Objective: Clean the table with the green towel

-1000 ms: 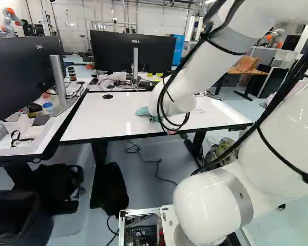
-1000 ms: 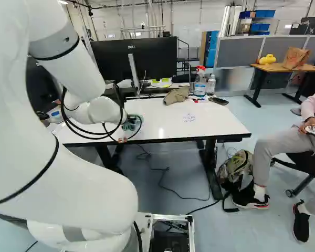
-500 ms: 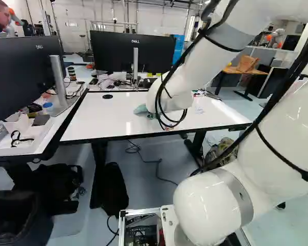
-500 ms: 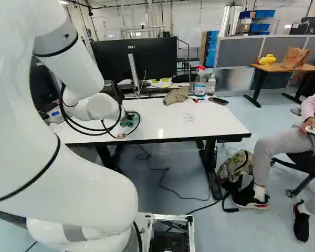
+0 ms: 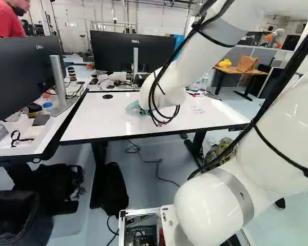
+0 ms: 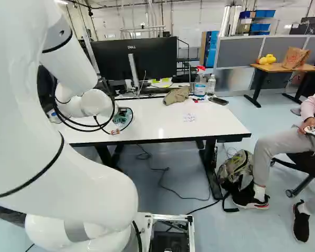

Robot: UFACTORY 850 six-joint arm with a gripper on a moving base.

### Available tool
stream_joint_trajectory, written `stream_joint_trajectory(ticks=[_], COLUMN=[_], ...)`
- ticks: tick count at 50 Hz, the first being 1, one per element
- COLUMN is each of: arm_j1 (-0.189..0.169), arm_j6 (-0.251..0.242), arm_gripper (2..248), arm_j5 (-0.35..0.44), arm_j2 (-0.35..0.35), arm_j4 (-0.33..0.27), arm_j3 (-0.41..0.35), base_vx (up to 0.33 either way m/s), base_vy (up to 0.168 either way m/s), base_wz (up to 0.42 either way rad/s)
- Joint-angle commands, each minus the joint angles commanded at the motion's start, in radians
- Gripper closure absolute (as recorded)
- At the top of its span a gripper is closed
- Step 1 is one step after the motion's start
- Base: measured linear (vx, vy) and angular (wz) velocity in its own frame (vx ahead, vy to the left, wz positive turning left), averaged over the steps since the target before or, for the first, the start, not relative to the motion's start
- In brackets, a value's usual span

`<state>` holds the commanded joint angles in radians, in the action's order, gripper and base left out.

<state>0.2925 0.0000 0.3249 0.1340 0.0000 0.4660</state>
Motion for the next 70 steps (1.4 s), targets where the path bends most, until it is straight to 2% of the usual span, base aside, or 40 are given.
stream_joint_trajectory(ticks=[28, 53, 63, 70], arm_j1=[0.109, 0.205, 0.223, 0.223], arm_j6=[0.000, 0.000, 0.000, 0.000], arm_gripper=[200, 200, 200, 200], arm_j5=[0.000, 0.000, 0.000, 0.000], arm_j2=[-0.009, 0.034, 0.081, 0.081], arm_j4=[0.000, 0.000, 0.000, 0.000], arm_j3=[0.008, -0.031, -0.073, -0.073], base_vx=[0.000, 0.000, 0.000, 0.000], base_vy=[0.000, 0.000, 0.000, 0.000], base_wz=[0.000, 0.000, 0.000, 0.000])
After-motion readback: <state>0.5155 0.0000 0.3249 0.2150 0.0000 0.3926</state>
